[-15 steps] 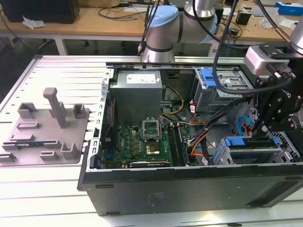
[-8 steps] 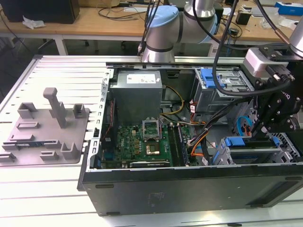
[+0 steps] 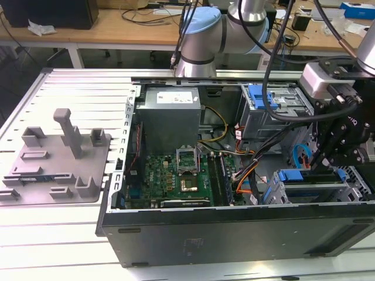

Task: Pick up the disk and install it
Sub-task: 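Insert the second disk wire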

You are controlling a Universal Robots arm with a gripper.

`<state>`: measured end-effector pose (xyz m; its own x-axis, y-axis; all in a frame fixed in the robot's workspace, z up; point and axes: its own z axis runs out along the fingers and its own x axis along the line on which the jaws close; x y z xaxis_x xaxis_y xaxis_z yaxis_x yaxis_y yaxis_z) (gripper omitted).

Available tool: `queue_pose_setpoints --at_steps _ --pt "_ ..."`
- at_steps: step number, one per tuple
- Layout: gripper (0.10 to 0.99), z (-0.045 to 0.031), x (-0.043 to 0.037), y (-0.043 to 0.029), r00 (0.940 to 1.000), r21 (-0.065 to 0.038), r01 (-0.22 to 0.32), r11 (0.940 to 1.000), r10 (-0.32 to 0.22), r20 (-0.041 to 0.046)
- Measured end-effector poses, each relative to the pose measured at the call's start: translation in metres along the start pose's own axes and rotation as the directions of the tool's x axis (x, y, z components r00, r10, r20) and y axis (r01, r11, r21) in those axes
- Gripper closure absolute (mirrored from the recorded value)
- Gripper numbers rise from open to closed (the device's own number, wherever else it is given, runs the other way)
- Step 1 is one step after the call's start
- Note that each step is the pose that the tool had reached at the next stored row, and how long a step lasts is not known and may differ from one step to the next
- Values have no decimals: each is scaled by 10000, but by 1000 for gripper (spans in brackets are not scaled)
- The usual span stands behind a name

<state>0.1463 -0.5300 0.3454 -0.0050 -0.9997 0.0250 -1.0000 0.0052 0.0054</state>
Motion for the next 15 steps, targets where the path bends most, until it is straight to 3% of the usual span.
queue_pose_setpoints --at_steps 11,15 --pt "925 68 -2 0 10000 0 0 10000 0 -5" --pt "914 60 -2 3 10000 -1 1 10000 -1 16"
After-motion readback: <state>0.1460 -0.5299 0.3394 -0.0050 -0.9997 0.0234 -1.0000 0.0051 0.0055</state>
